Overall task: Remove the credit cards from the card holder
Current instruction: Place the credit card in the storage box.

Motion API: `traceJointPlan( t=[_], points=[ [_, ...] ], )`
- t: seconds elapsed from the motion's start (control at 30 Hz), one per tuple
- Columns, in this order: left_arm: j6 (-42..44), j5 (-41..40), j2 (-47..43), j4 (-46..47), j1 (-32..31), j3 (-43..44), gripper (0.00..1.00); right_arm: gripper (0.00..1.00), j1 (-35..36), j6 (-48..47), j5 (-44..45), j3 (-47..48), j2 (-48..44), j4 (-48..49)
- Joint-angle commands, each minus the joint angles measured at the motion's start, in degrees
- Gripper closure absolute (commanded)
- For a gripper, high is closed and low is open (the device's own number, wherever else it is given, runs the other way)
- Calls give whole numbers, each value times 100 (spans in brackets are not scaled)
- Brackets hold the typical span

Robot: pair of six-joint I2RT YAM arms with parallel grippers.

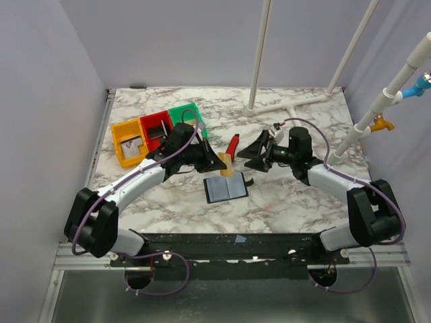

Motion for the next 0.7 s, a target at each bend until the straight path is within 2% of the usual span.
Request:
traceJointPlan(
  t=[0.0, 0.27, 0.67],
  points=[
    [655, -704, -353, -878, 266, 443, 100, 0, -11, -536, 432, 115, -111, -912],
    [1308, -1487, 75, -1732, 1062, 1422, 100, 0, -12, -661, 478, 88, -183, -1075],
    [1778, -2063, 1918, -2432, 1654, 3532, 100, 0, -11, -792, 662, 7, -491, -1371]
  ],
)
